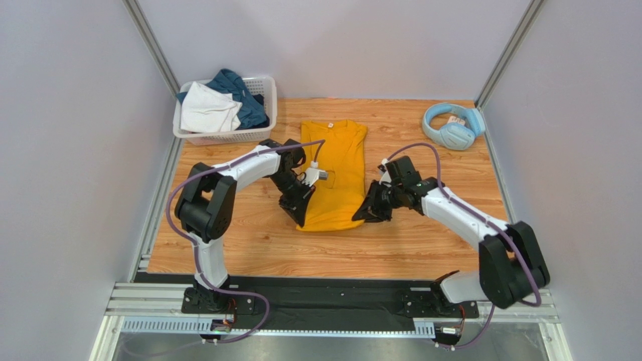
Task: Fold and stack the t-shirts
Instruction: Fold the tshirt
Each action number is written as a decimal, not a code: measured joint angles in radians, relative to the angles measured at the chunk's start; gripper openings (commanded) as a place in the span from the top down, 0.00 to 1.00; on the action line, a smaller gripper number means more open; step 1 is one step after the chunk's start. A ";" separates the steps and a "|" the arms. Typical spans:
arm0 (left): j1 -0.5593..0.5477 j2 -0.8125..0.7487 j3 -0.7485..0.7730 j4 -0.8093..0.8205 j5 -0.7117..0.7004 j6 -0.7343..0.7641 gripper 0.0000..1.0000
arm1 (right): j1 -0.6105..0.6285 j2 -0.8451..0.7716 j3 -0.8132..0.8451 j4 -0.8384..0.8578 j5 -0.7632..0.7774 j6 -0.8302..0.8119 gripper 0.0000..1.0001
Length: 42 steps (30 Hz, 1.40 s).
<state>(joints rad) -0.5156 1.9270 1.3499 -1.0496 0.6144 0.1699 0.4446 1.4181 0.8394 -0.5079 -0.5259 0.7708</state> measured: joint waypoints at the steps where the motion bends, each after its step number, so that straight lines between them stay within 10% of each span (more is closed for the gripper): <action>1: 0.000 -0.022 0.006 -0.029 0.013 0.016 0.97 | 0.002 -0.042 -0.010 -0.014 -0.001 0.000 1.00; 18: -0.033 -0.237 0.042 -0.235 0.115 0.193 1.00 | 0.027 -0.352 -0.140 -0.139 -0.042 0.053 1.00; 32: -0.001 -0.188 0.096 -0.282 0.086 0.193 1.00 | 0.000 -0.053 0.186 -0.174 -0.090 0.032 1.00; 42: 0.166 0.263 0.769 -0.318 0.021 0.174 1.00 | -0.103 0.225 0.438 -0.174 -0.109 -0.016 1.00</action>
<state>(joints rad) -0.3500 2.1899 2.1193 -1.3674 0.6350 0.3435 0.3420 1.6428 1.2774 -0.6819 -0.6350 0.7544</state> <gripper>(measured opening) 0.008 0.089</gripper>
